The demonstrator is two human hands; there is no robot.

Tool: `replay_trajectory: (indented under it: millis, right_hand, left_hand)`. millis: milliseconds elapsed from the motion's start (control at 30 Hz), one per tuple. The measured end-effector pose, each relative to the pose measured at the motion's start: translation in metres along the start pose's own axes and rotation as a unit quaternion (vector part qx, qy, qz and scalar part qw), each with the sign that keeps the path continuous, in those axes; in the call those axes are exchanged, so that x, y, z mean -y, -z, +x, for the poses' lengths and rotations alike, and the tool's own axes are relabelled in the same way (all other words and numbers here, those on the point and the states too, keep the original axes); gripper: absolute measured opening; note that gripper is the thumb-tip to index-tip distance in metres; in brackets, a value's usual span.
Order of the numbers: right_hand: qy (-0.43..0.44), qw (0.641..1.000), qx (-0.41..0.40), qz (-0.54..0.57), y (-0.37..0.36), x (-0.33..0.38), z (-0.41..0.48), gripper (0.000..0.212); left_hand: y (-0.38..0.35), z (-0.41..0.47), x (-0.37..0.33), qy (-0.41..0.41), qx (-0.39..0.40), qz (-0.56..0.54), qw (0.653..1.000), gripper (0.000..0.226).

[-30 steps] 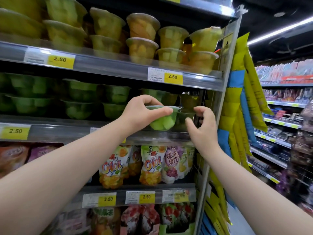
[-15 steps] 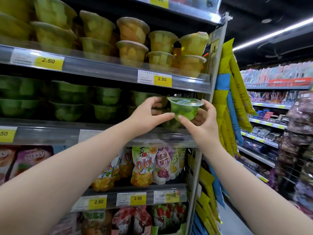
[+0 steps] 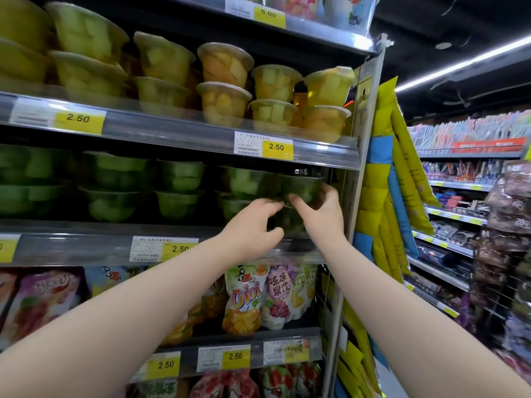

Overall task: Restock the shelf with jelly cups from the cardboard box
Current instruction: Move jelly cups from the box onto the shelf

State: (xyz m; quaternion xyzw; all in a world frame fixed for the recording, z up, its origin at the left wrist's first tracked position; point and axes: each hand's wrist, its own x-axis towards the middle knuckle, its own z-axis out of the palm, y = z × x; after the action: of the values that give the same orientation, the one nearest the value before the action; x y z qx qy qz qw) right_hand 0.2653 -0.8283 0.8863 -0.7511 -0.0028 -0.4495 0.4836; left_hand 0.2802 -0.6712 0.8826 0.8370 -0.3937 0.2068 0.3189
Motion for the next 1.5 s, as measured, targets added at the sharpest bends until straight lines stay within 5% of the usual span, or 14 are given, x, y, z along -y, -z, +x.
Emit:
replay_trajectory:
  millis: [267, 500, 1000, 1167, 1500]
  right_hand:
    - [0.069, 0.997, -0.005, -0.042, 0.007, -0.011, -0.02, 0.057]
    - [0.261, 0.926, 0.043, -0.271, 0.022, -0.035, -0.044, 0.051]
    - [0.169, 0.891, 0.135, -0.4, 0.023, -0.036, -0.017, 0.052]
    - [0.198, 0.896, 0.116, -0.38, 0.022, -0.046, -0.024, 0.059]
    - [0.205, 0.892, 0.117, -0.385, 0.007, -0.076, -0.077, 0.062]
  left_hand:
    - [-0.005, -0.011, 0.0, -0.06, -0.024, 0.076, 0.995, 0.06]
    - [-0.016, -0.007, -0.005, -0.075, -0.044, 0.133, 0.987, 0.064]
    - [-0.029, 0.025, -0.006, -0.044, 0.009, 0.159, 0.986, 0.062]
    - [-0.034, 0.016, -0.005, -0.031, 0.002, 0.161, 0.986, 0.058]
    - [-0.036, -0.07, 0.026, 0.006, -0.004, 0.357, 0.934, 0.066]
